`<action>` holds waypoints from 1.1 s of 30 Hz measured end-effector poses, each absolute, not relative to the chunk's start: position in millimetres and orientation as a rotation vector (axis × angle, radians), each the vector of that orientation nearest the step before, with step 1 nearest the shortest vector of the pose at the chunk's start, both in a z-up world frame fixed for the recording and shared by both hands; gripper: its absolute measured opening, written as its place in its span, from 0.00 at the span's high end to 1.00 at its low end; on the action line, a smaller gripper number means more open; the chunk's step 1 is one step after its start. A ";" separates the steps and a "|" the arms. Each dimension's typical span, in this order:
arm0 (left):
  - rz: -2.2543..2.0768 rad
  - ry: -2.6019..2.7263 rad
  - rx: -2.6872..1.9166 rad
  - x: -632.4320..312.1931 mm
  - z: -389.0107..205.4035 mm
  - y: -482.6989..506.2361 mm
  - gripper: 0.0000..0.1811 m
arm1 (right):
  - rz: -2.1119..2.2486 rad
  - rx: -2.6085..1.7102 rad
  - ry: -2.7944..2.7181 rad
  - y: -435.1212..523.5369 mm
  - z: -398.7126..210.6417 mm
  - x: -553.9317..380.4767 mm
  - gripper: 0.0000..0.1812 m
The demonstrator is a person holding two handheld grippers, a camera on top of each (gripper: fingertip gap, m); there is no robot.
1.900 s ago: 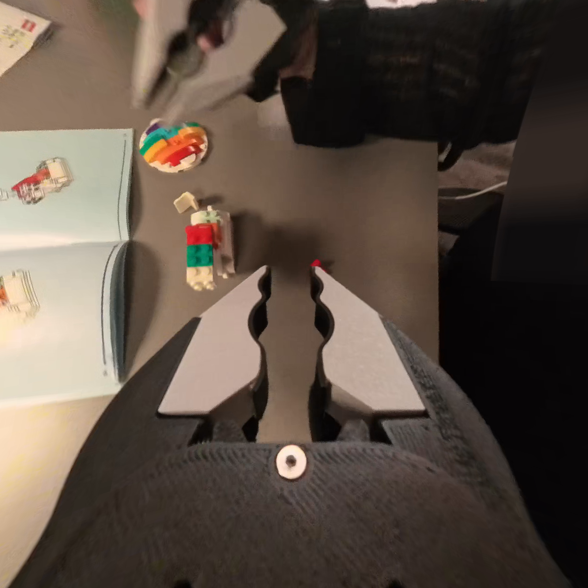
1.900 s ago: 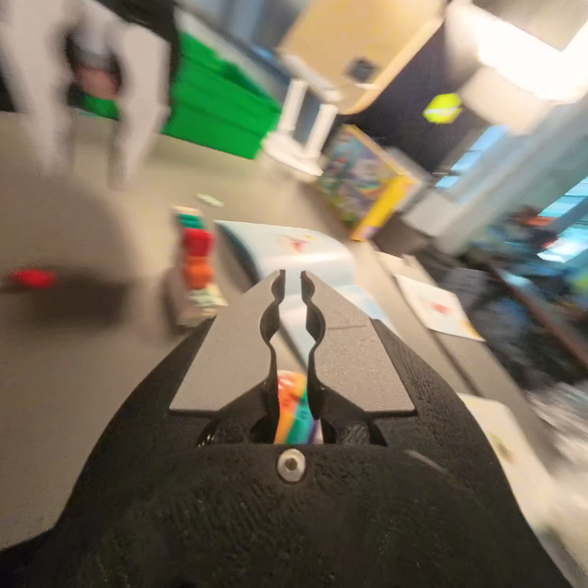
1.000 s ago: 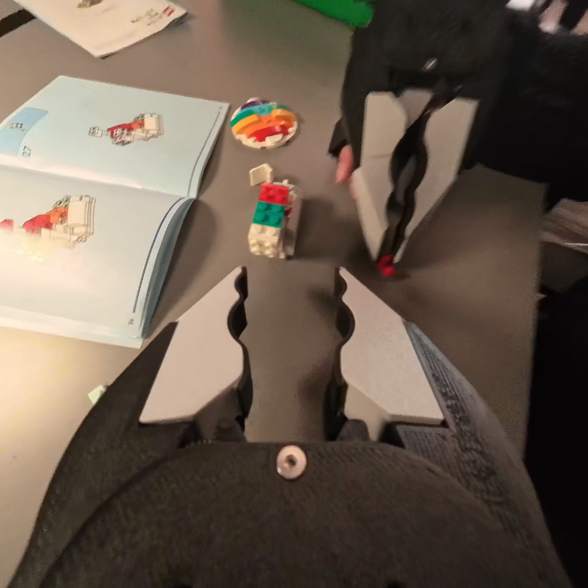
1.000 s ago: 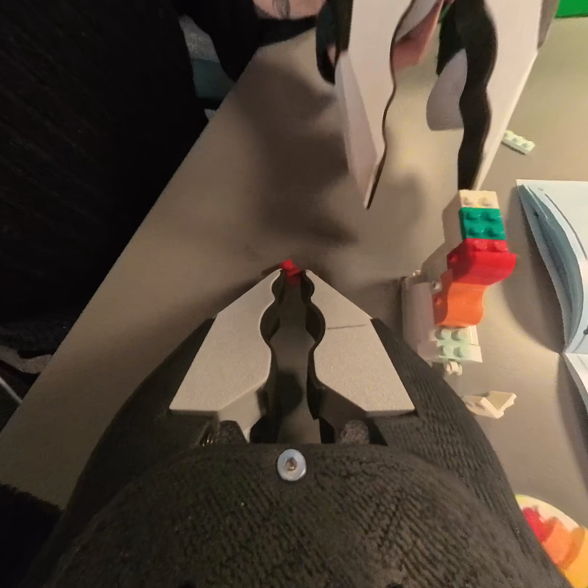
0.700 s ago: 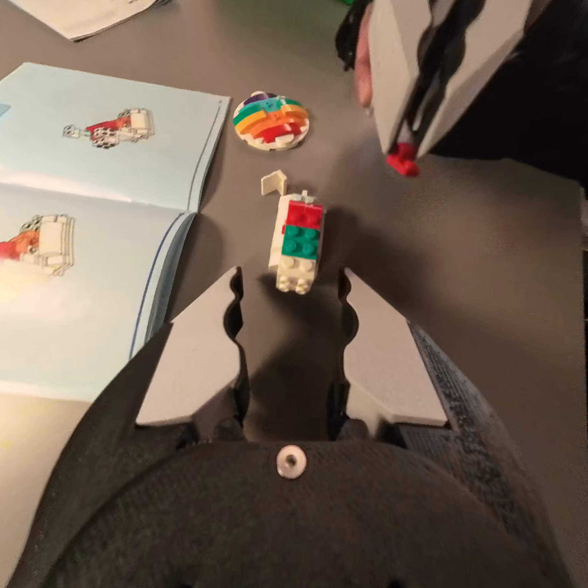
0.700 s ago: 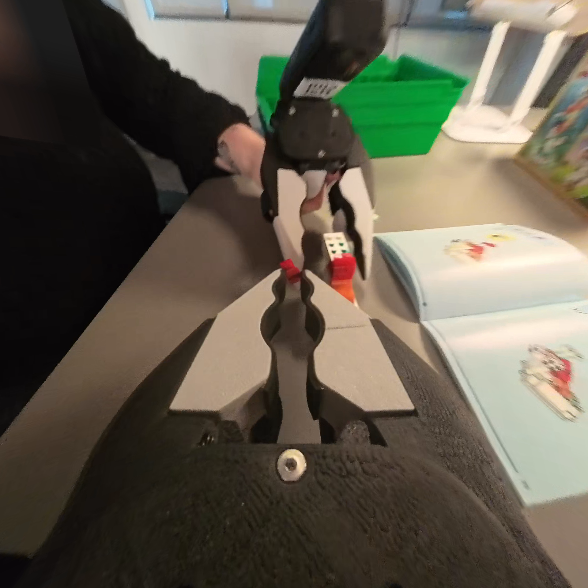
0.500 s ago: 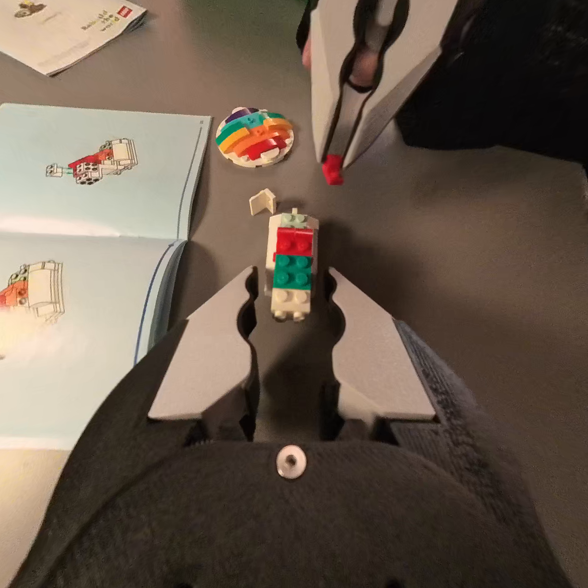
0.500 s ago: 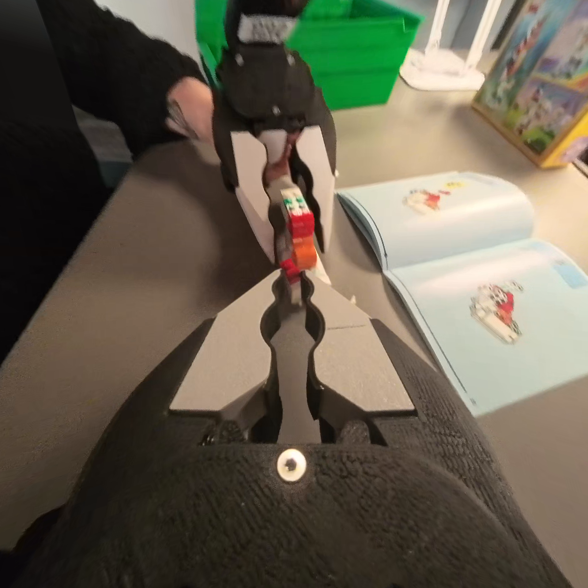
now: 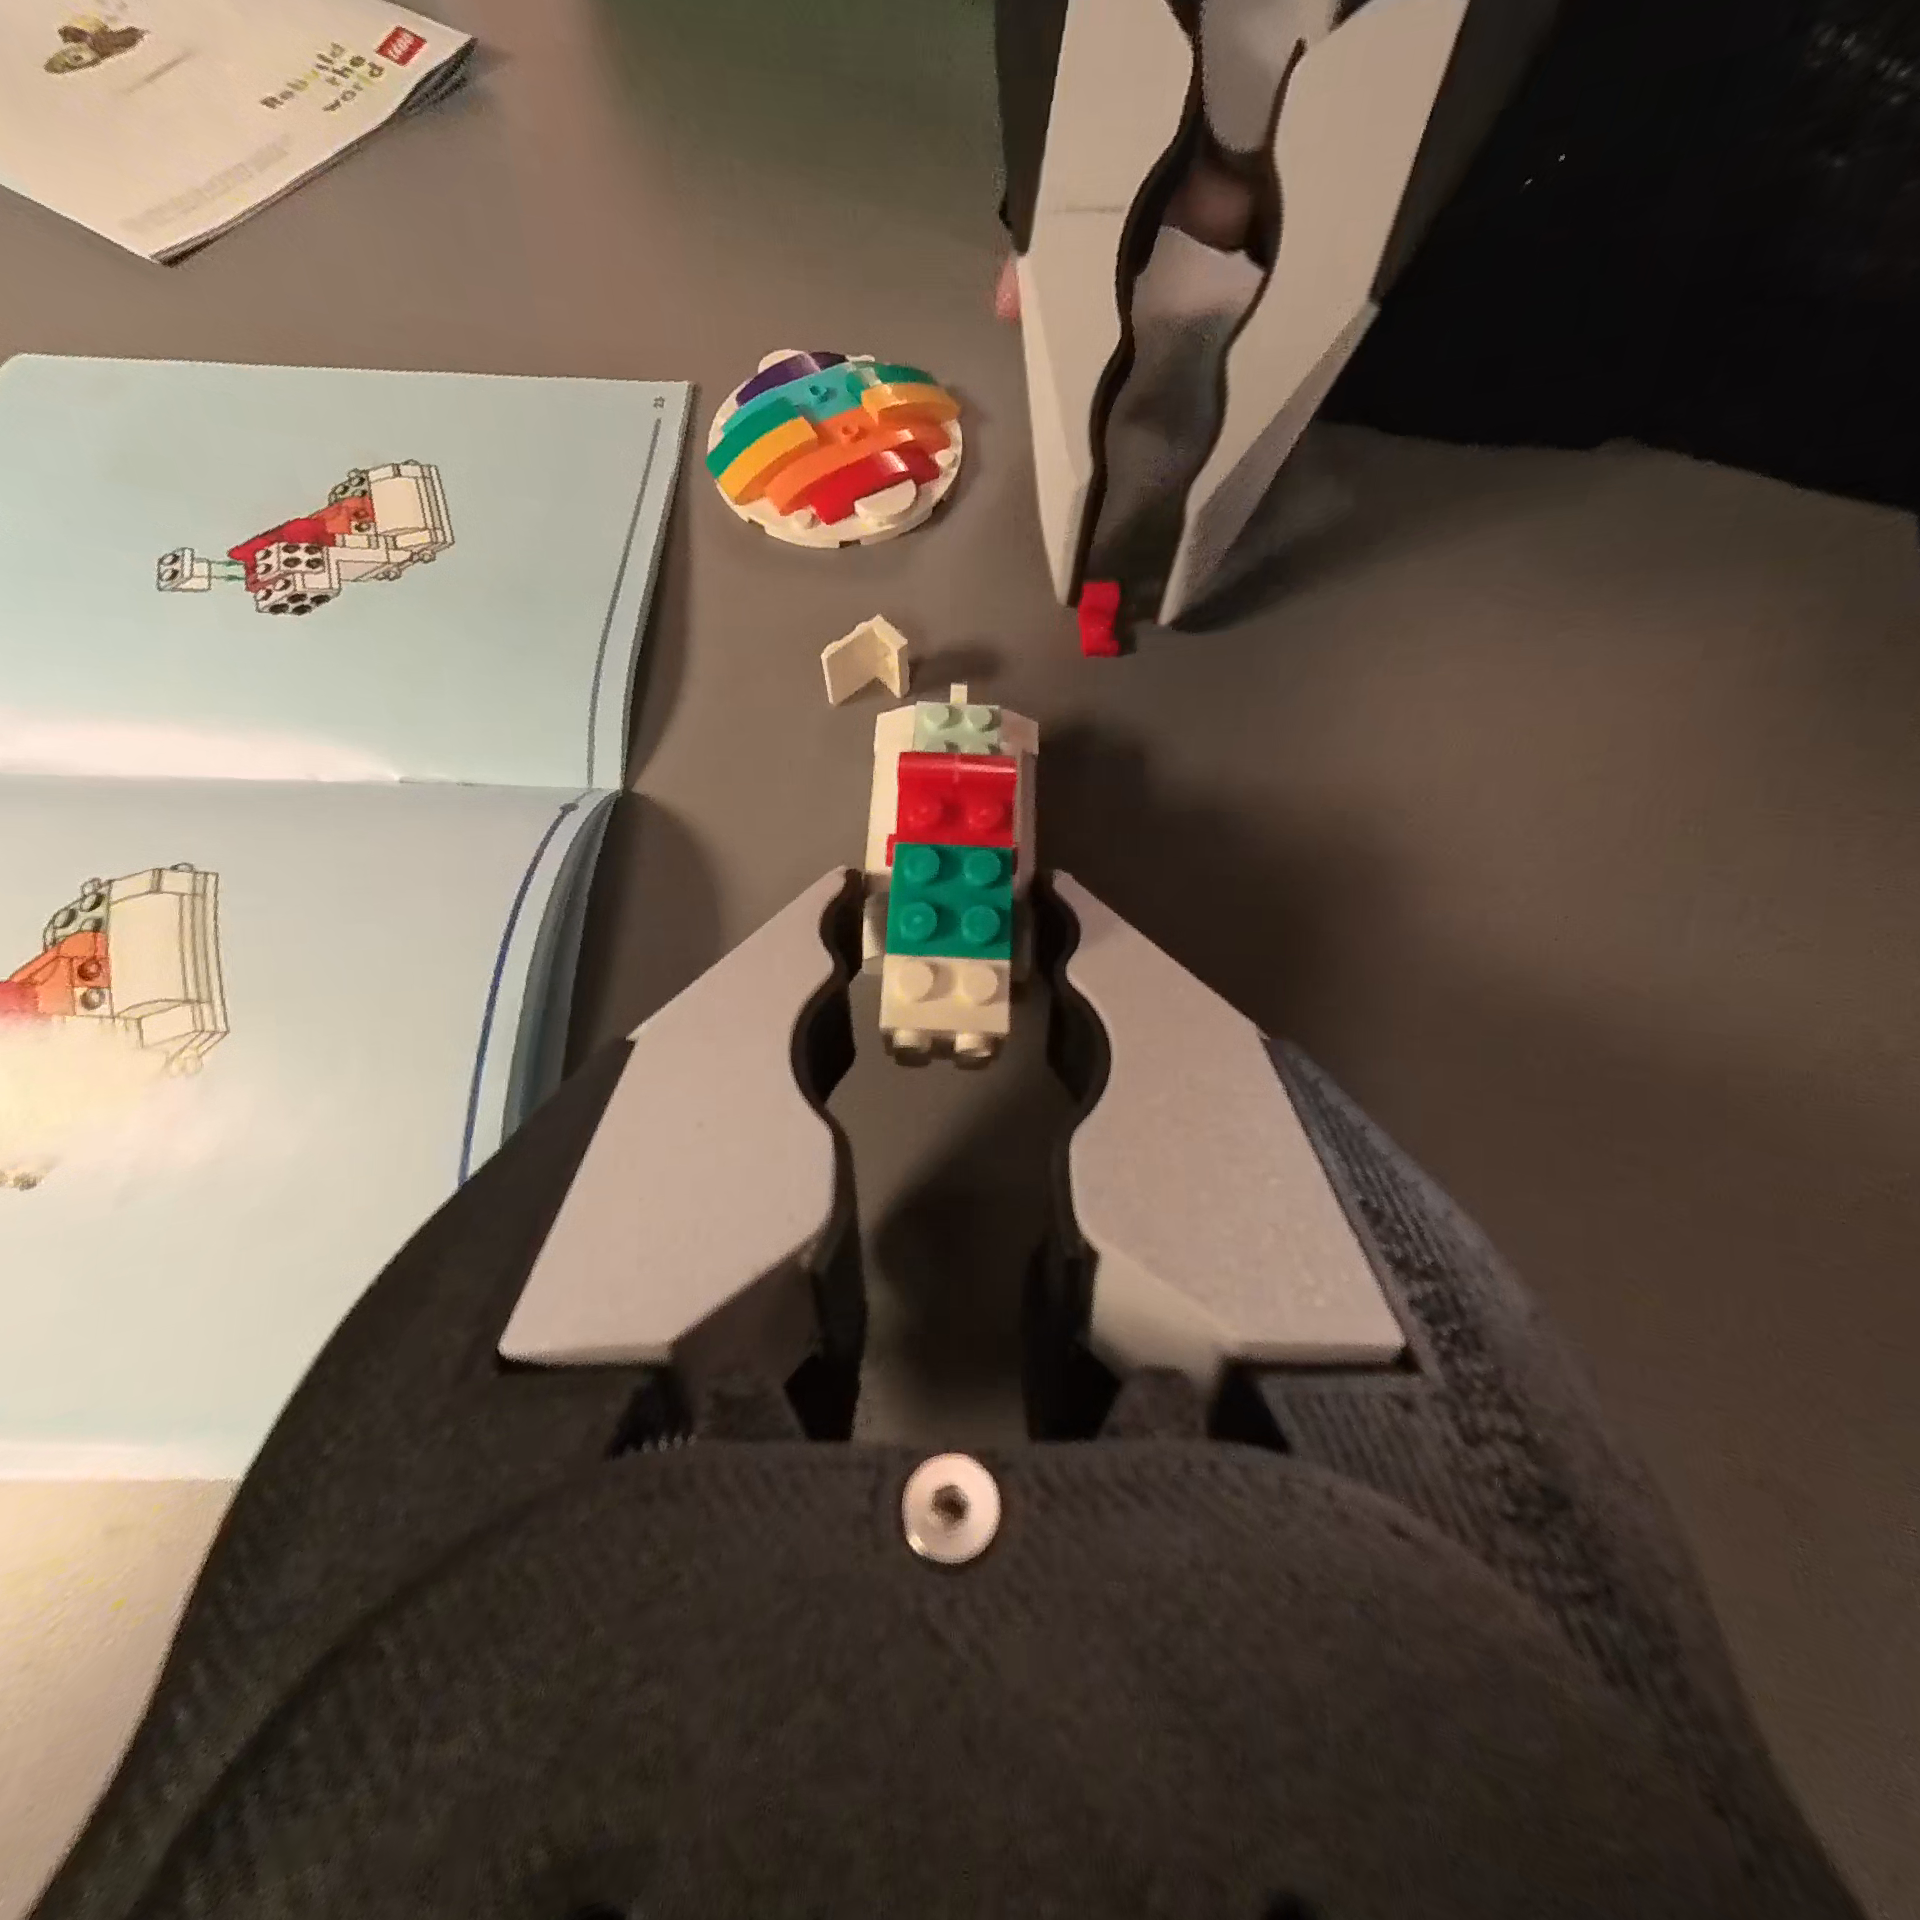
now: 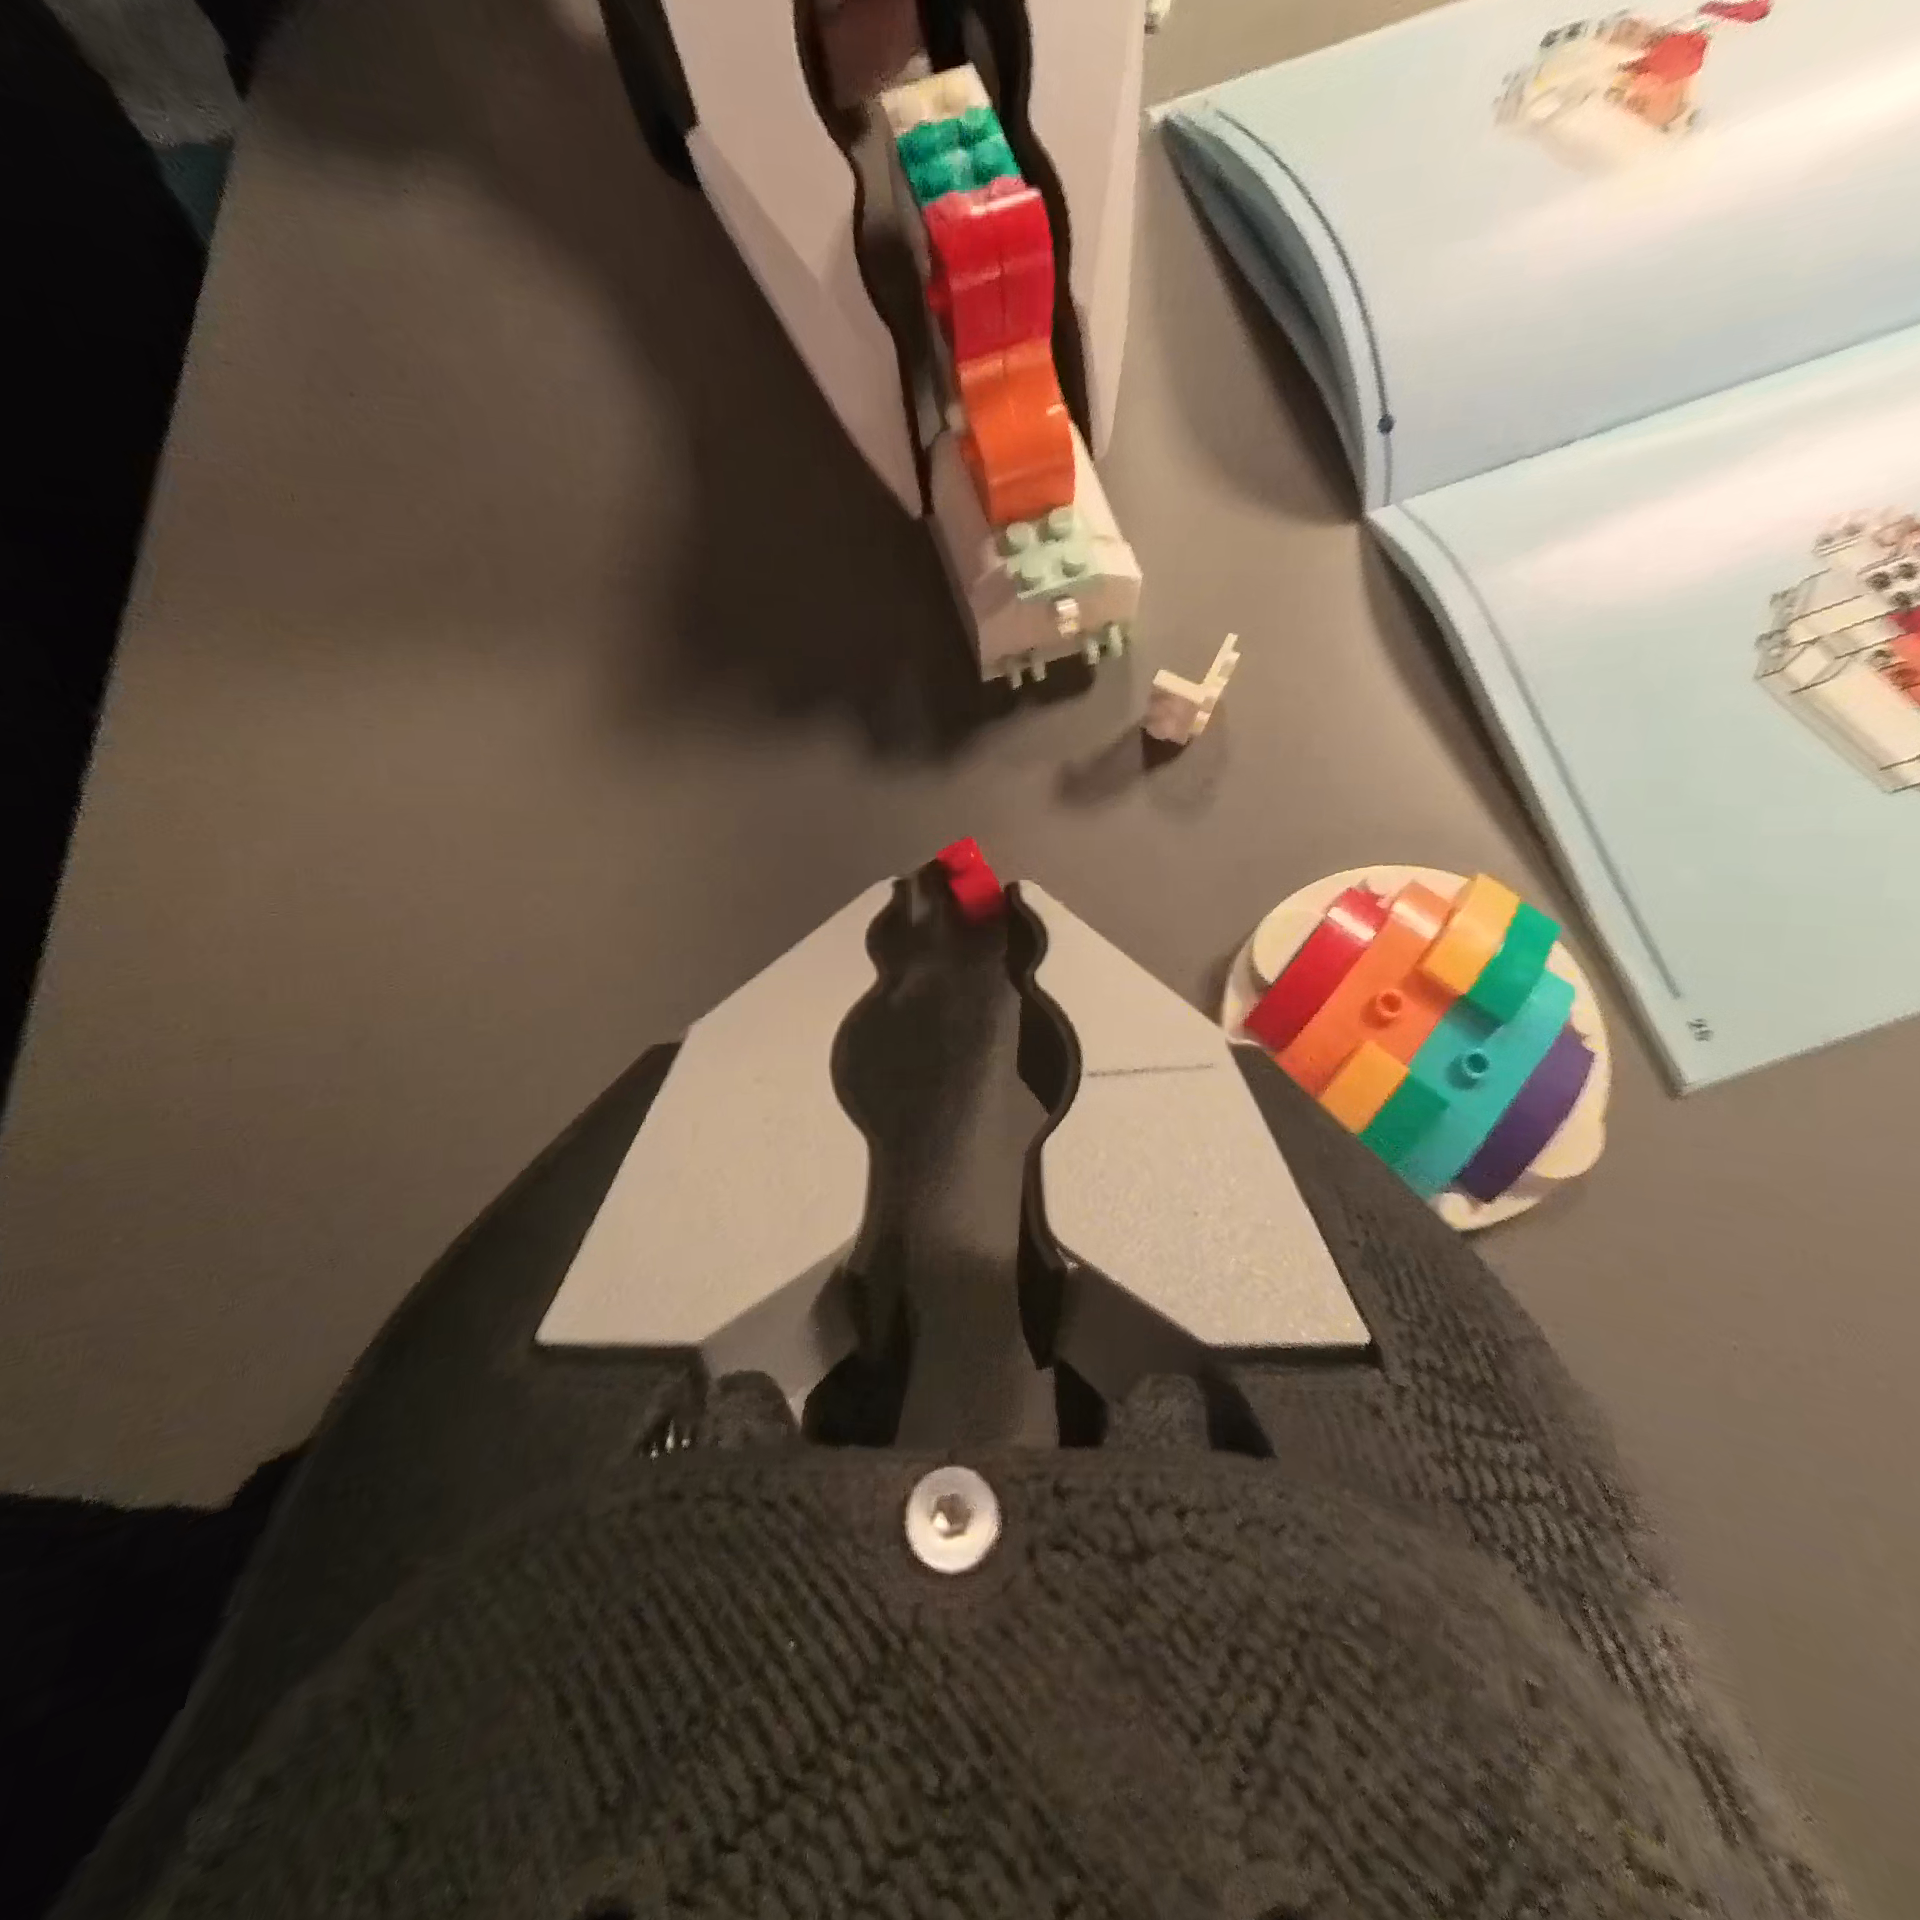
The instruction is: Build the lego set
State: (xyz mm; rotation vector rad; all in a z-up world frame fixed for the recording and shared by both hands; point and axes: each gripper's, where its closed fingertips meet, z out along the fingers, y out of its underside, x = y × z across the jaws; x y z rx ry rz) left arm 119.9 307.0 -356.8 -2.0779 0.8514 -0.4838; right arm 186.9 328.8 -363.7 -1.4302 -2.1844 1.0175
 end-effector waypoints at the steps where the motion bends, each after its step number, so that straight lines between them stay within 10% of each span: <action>1: -0.486 0.851 -2.078 119.6 -356.8 306.8 0.82 | 1.038 -1.438 -2.189 327.3 -363.4 188.2 0.90; 33: -0.406 0.795 -1.948 90.7 -336.7 288.7 0.82 | 1.309 -0.973 -1.922 307.5 -255.7 111.3 0.97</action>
